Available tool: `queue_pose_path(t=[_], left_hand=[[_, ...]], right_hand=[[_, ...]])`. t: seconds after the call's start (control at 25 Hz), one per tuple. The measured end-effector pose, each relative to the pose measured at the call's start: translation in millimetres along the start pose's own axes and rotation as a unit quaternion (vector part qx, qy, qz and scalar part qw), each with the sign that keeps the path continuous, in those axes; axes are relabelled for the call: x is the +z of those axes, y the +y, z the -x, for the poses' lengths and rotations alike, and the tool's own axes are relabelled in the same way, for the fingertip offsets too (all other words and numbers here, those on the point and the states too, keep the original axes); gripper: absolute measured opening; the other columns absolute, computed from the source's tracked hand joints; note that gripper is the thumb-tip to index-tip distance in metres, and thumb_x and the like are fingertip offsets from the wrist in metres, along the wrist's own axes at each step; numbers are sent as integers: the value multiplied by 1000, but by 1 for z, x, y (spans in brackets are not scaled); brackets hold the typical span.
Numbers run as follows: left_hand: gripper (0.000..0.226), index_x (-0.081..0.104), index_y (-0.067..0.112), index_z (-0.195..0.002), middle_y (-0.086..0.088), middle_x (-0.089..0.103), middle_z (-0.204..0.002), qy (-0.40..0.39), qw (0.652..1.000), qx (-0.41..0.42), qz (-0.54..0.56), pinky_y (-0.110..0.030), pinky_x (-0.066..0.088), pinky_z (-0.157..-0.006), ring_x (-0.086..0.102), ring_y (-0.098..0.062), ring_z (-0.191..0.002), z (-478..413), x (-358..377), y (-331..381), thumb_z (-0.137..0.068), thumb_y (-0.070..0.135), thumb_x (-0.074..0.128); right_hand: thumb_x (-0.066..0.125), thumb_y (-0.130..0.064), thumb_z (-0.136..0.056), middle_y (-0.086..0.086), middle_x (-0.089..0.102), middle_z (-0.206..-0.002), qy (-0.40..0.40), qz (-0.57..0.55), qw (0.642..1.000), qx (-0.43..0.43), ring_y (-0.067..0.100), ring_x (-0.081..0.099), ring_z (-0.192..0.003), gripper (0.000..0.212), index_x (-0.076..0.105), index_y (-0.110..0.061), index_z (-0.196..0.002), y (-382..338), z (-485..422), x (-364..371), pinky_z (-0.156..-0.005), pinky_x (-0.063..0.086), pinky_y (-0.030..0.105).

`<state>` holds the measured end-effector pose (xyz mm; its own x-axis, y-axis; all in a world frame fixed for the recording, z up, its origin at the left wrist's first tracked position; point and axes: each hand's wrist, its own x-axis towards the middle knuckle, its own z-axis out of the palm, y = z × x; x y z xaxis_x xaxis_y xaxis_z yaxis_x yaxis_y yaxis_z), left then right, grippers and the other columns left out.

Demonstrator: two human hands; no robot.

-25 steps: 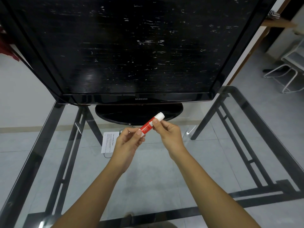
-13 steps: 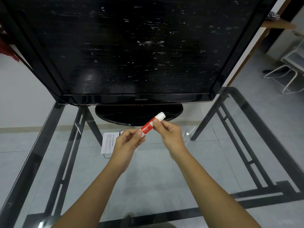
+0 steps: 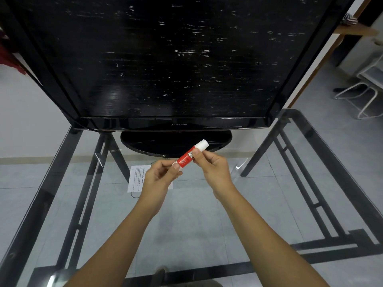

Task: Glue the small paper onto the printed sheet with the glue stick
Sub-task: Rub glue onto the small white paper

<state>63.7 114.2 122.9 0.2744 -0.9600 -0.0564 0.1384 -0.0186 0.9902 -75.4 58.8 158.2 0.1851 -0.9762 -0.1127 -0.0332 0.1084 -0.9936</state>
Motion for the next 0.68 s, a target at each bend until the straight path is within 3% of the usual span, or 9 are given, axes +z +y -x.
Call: queue_pose_path(t=[0.08,0.32,0.44,0.52,0.6,0.68], left_hand=[[28,64,26,-99,5,68,-99,-1,1000,5,-6,-15,51,-74,66,-12,-93,-1,-1,1,-77,43,63],[34,64,21,-105,1,70,-100,-7,999,-2,41,-25,53,-83,67,-17,-93,-7,-3,-1,-76,39,66],[34,64,17,-105,1,72,-94,17,999,-12,48,-24,52,-81,67,-18,-91,-10,-10,-1,-76,35,67],[33,64,15,-105,4,72,-90,29,998,-18,51,-18,51,-76,67,-14,-88,-9,-17,-2,-76,32,66],[28,64,18,-102,6,72,-89,80,995,-37,43,-17,51,-75,67,-11,-87,-10,-50,-6,-77,31,66],[23,65,20,-100,4,71,-91,95,994,-43,40,-21,50,-79,67,-11,-87,-14,-64,-7,-79,29,65]], right_hand=[[63,-46,-78,-11,72,-81,1,3,1000,2,0,67,-86,17,70,-31,-79,-1,-1,1,-64,44,3],[64,-41,-80,-15,72,-76,-21,11,1000,-12,-1,66,-81,11,71,-33,-78,-3,-4,5,-66,46,5],[64,-44,-77,-20,70,-83,-57,13,998,-5,-9,63,-83,19,69,-32,-91,-1,-10,7,-65,43,2],[64,-45,-78,-21,66,-95,-66,36,997,2,-13,60,-87,39,63,-27,-113,9,-16,9,-64,43,1],[63,-47,-81,-20,61,-104,-80,89,992,46,-9,58,-88,49,54,-27,-125,41,-29,40,-62,43,3],[62,-44,-83,-11,59,-112,-49,172,982,67,0,55,-90,47,53,-25,-125,67,-36,49,-68,42,9]])
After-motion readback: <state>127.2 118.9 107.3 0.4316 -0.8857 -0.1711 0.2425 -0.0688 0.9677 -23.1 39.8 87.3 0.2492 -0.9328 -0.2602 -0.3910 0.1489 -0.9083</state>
